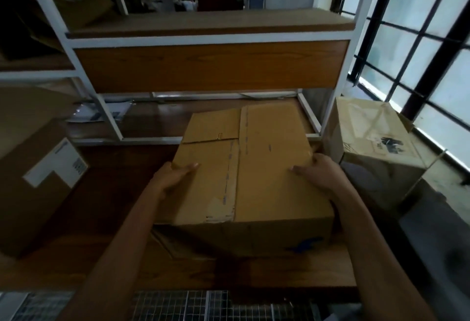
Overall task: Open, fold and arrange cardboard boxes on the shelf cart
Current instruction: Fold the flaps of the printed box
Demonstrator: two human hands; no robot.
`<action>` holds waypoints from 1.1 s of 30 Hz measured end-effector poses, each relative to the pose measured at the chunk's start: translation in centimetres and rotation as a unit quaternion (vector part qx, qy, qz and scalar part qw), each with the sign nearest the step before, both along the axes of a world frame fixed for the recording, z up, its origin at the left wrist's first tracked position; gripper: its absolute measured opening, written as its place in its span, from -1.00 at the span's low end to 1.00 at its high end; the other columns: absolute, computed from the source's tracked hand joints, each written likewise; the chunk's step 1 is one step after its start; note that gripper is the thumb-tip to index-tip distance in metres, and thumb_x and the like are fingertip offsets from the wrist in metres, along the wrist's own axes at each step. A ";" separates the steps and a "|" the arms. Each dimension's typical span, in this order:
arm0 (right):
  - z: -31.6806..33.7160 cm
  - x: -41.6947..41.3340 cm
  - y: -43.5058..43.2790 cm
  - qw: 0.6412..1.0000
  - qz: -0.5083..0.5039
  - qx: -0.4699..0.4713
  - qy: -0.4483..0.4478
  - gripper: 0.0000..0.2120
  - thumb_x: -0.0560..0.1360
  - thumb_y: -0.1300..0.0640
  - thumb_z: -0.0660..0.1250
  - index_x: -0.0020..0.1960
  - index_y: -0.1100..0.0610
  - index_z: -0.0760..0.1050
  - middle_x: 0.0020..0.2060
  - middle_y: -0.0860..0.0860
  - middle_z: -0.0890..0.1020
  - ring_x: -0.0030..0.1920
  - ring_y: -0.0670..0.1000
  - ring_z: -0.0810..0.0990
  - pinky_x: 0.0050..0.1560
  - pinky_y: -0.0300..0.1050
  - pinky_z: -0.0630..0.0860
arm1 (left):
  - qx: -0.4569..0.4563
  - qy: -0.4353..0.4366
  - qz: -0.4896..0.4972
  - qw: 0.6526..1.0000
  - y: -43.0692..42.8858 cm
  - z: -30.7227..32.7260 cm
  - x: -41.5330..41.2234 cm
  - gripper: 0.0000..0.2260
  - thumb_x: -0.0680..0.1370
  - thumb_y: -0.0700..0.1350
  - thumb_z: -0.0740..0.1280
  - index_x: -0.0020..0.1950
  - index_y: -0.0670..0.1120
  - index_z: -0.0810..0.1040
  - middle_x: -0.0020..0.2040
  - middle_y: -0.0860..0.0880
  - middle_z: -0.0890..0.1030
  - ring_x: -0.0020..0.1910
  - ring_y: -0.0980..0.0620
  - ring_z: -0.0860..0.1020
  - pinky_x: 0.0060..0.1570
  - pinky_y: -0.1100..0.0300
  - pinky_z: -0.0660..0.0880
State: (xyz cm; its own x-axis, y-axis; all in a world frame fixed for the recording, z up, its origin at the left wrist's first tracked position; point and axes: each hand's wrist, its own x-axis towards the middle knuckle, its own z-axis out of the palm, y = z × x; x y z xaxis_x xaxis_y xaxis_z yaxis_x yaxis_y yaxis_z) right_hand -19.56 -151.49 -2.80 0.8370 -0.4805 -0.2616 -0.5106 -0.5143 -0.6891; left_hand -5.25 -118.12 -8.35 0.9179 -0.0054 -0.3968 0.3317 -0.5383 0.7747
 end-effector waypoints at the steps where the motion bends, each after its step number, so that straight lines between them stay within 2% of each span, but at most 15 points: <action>1: 1.4 0.1 0.4 0.999 0.015 -0.038 -0.003 -0.37 0.43 -0.23 0.40 0.37 0.09 0.40 0.13 0.06 0.60 0.05 0.11 0.61 0.10 0.11 0.58 | -0.025 0.008 0.003 1.000 0.6 -0.2 0.0 -0.13 0.26 0.40 0.46 0.42 -0.07 0.40 0.30 -0.11 0.52 0.21 -0.15 0.51 0.16 -0.09 0.44; 4: 6.2 0.7 2.1 0.988 0.043 -0.139 -0.046 -0.46 0.45 -0.28 0.28 0.28 0.03 0.46 -0.05 -0.01 0.58 -0.07 0.05 0.61 0.02 0.05 0.59 | -0.088 0.032 0.014 0.996 2.2 -1.1 -0.3 -0.07 0.19 0.48 0.44 0.37 -0.08 0.45 0.24 -0.13 0.57 0.17 -0.14 0.55 0.12 -0.08 0.48; 8: 12.1 1.2 6.3 0.969 0.084 -0.197 -0.125 -0.48 0.48 -0.37 0.09 0.11 -0.02 0.57 -0.10 -0.03 0.65 -0.14 0.00 0.62 0.01 0.06 0.60 | -0.113 0.001 0.017 0.993 3.7 -4.9 0.0 -0.26 0.37 0.50 0.27 0.25 -0.08 0.53 0.16 -0.14 0.61 0.09 -0.13 0.60 0.05 -0.05 0.55; 10: 13.9 1.0 9.6 0.958 0.093 -0.224 -0.151 -0.51 0.54 -0.31 0.05 0.01 0.01 0.60 -0.11 -0.03 0.64 -0.15 0.00 0.61 -0.02 0.04 0.58 | -0.100 -0.019 -0.014 0.995 4.5 -5.2 -0.5 -0.21 0.35 0.57 0.15 0.26 -0.03 0.52 0.19 -0.13 0.59 0.10 -0.11 0.58 0.12 -0.08 0.52; 13: 14.9 1.1 14.3 0.935 0.118 -0.280 -0.184 -0.66 0.57 -0.12 0.08 -0.13 0.01 0.56 -0.09 -0.04 0.62 -0.15 -0.03 0.55 -0.16 -0.05 0.45 | -0.080 -0.111 -0.067 0.988 4.9 -1.6 -2.4 -0.41 0.57 0.39 0.04 0.33 0.02 0.52 0.18 -0.03 0.58 0.15 -0.05 0.56 0.18 -0.01 0.47; 17: 14.7 2.1 19.5 0.918 0.243 -0.221 -0.221 -0.69 0.61 0.06 0.15 0.25 -0.11 0.56 0.31 -0.04 0.52 0.21 0.01 0.50 0.01 -0.05 0.41 | -0.171 -0.208 -0.090 0.959 5.9 5.5 -4.1 -0.67 0.66 0.16 0.11 0.28 0.05 0.51 0.17 0.06 0.61 0.26 0.00 0.55 0.12 0.26 0.53; 19: 14.3 2.8 21.9 0.900 0.297 -0.219 -0.231 -0.66 0.63 0.09 0.15 0.35 -0.11 0.49 0.34 -0.02 0.51 0.23 -0.02 0.49 0.05 -0.12 0.40 | -0.239 -0.237 -0.076 0.938 7.4 8.8 -4.4 -0.73 0.69 0.04 0.10 0.28 0.01 0.48 0.19 0.02 0.58 0.23 0.11 0.56 0.12 0.26 0.54; 21: 14.1 3.6 24.2 0.887 0.317 -0.239 -0.236 -0.65 0.64 0.10 0.14 0.37 -0.08 0.49 0.34 -0.02 0.51 0.25 -0.03 0.48 0.07 -0.16 0.37 | -0.264 -0.278 -0.096 0.919 9.1 12.6 -4.7 -0.73 0.71 0.01 0.02 0.19 0.03 0.50 0.12 0.07 0.58 0.06 0.20 0.60 -0.10 0.43 0.52; 22: 14.1 4.0 25.3 0.881 0.324 -0.251 -0.235 -0.66 0.64 0.10 0.14 0.36 -0.08 0.50 0.34 -0.03 0.52 0.25 -0.04 0.48 0.07 -0.17 0.36 | -0.273 -0.291 -0.096 0.912 9.9 14.4 -4.7 -0.70 0.70 0.03 -0.02 0.18 0.03 0.49 0.12 0.10 0.56 0.04 0.20 0.56 -0.11 0.44 0.49; 24: 14.3 4.4 27.1 0.875 0.337 -0.263 -0.228 -0.67 0.63 0.09 0.16 0.34 -0.07 0.52 0.30 -0.03 0.55 0.23 -0.03 0.48 0.06 -0.17 0.34 | -0.237 -0.319 -0.102 0.912 11.1 16.8 -4.0 -0.67 0.67 0.16 0.02 0.20 0.03 0.47 0.17 0.04 0.54 0.11 0.11 0.52 0.14 0.20 0.49; 26: 14.3 4.8 28.4 0.872 0.347 -0.261 -0.224 -0.72 0.62 0.09 0.19 0.25 -0.05 0.58 0.16 -0.05 0.60 0.12 -0.04 0.51 0.04 -0.13 0.40 | -0.103 -0.332 -0.164 0.923 11.7 18.6 -3.4 -0.54 0.60 0.23 0.13 0.36 -0.03 0.43 0.35 -0.14 0.47 0.29 -0.13 0.47 0.30 -0.09 0.40; 28: 14.0 5.2 28.9 0.880 0.332 -0.261 -0.217 -0.81 0.60 0.10 0.21 0.01 0.00 0.61 -0.05 -0.07 0.61 -0.02 -0.02 0.55 -0.07 -0.10 0.45 | 0.064 -0.334 -0.283 0.897 11.7 19.6 -3.5 -0.58 0.65 0.06 0.19 0.44 -0.10 0.39 0.39 -0.14 0.43 0.36 -0.17 0.41 0.27 0.04 0.35; 30: 13.9 5.7 28.6 0.891 0.301 -0.272 -0.204 -0.83 0.58 0.11 0.21 -0.14 -0.05 0.51 -0.18 -0.08 0.56 -0.06 0.02 0.58 -0.17 -0.11 0.41 | 0.128 -0.302 -0.402 0.855 11.2 20.6 -3.8 -0.72 0.69 -0.03 0.10 0.29 -0.10 0.48 0.18 -0.12 0.51 0.26 -0.18 0.46 0.17 0.08 0.36; 31: 14.1 5.6 28.2 0.894 0.293 -0.281 -0.191 -0.84 0.58 0.10 0.21 -0.09 -0.06 0.53 -0.15 -0.09 0.55 -0.03 0.03 0.58 -0.15 -0.11 0.42 | 0.134 -0.290 -0.433 0.843 10.9 21.0 -3.9 -0.71 0.69 0.01 0.05 0.21 -0.09 0.49 0.12 -0.08 0.52 0.19 -0.15 0.49 0.15 0.07 0.39; 33: 14.4 4.7 27.2 0.899 0.285 -0.286 -0.168 -0.77 0.60 0.09 0.20 0.14 -0.04 0.59 -0.02 -0.09 0.56 0.03 -0.01 0.55 -0.03 -0.07 0.48 | 0.178 -0.281 -0.449 0.829 10.1 21.3 -3.2 -0.63 0.67 0.09 0.02 0.23 -0.08 0.51 0.16 -0.07 0.54 0.14 -0.06 0.50 0.17 0.03 0.41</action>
